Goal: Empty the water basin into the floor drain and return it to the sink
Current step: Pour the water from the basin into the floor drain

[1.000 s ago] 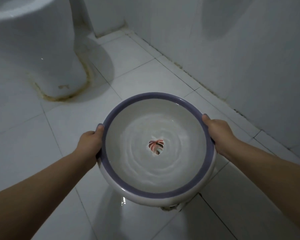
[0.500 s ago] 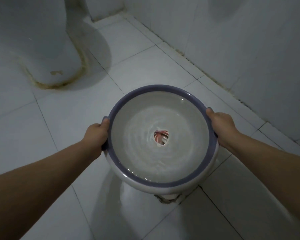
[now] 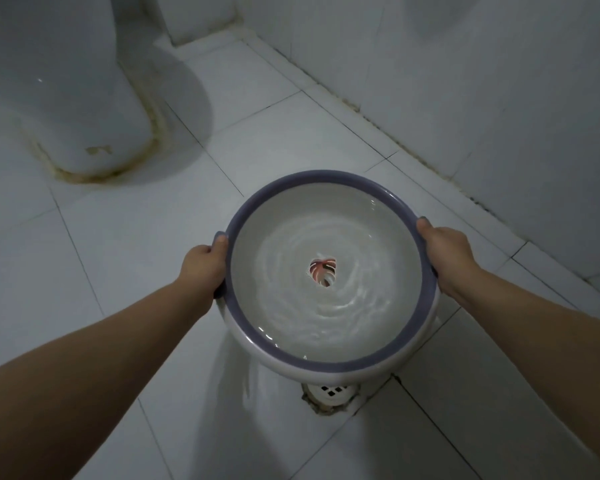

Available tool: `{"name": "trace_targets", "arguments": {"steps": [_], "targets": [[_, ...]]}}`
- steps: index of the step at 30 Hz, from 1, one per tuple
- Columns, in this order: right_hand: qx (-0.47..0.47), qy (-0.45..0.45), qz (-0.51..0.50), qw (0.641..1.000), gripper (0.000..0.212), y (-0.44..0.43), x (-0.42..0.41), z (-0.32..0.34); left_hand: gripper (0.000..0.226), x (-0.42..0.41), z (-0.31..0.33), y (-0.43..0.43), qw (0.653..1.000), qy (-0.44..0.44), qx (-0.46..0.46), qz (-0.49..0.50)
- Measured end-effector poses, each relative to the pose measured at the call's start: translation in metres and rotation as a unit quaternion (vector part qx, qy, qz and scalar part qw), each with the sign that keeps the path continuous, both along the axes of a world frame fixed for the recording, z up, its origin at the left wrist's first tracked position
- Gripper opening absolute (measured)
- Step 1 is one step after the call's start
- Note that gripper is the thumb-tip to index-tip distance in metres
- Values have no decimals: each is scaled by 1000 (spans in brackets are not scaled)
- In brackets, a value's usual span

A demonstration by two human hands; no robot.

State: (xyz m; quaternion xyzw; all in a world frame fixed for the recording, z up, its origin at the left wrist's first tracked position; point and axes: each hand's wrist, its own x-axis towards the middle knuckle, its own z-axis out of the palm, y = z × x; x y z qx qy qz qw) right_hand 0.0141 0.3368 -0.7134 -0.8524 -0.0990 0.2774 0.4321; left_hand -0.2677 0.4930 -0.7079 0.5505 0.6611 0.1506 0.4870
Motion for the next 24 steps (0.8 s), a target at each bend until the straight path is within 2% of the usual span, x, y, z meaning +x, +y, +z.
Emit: {"name": "trace_targets", "arguments": {"steps": [10, 20, 24], "targets": [[16, -16, -3, 1000, 41, -12, 2, 3, 53, -5, 5, -7, 998, 16, 4, -67], [27, -26, -10, 999, 48, -14, 9, 7, 58, 5, 7, -12, 995, 54, 9, -79], [31, -31, -8, 999, 40, -14, 10, 7, 59, 7, 6, -12, 995, 60, 13, -82]]}}
